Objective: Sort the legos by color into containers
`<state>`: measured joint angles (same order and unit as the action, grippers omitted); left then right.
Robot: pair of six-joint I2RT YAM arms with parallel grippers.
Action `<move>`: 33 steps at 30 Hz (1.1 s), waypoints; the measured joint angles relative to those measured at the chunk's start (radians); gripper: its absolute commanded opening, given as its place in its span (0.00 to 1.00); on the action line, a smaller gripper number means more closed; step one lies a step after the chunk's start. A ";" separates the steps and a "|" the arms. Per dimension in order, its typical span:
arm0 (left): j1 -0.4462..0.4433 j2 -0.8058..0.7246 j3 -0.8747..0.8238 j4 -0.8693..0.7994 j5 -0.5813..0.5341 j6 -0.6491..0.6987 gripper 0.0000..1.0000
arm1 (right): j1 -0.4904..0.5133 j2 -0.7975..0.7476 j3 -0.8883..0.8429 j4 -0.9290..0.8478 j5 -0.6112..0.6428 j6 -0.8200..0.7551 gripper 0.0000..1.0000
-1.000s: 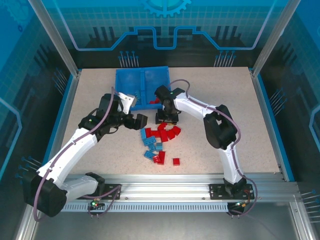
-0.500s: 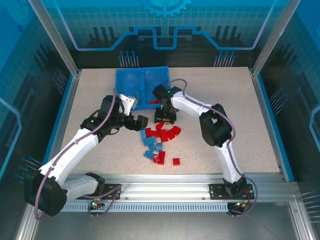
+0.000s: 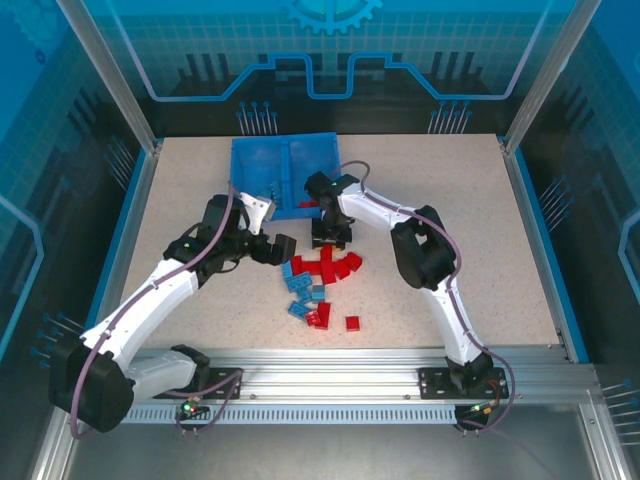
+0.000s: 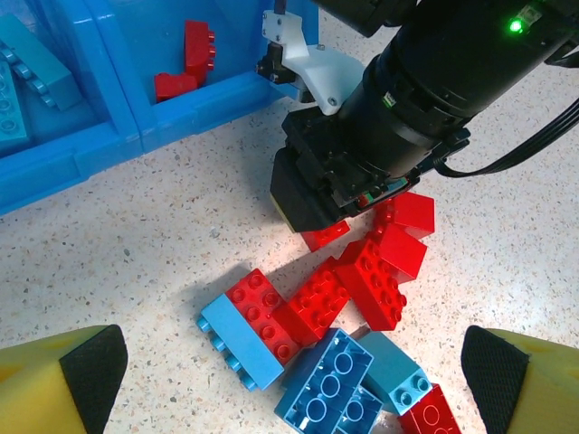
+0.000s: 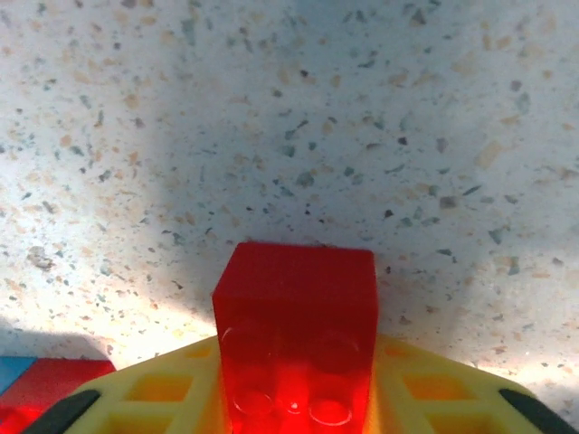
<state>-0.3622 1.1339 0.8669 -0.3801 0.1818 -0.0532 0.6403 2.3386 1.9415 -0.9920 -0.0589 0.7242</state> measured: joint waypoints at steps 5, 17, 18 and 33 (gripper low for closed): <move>0.000 -0.003 -0.006 0.005 0.000 0.000 0.99 | 0.000 -0.012 -0.001 0.005 0.011 -0.015 0.30; 0.000 -0.082 -0.071 0.056 -0.001 -0.020 0.99 | 0.024 -0.324 -0.005 0.142 0.219 -0.208 0.33; 0.000 -0.083 -0.073 0.061 -0.001 -0.027 0.99 | 0.028 -0.321 0.026 0.156 0.249 -0.232 0.33; -0.001 -0.115 -0.087 0.077 -0.075 -0.193 0.99 | 0.008 0.128 0.513 0.152 0.377 -0.348 0.35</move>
<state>-0.3630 1.0191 0.7803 -0.3031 0.1070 -0.2462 0.6483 2.4668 2.4550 -0.8402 0.3176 0.3759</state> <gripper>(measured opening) 0.988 0.349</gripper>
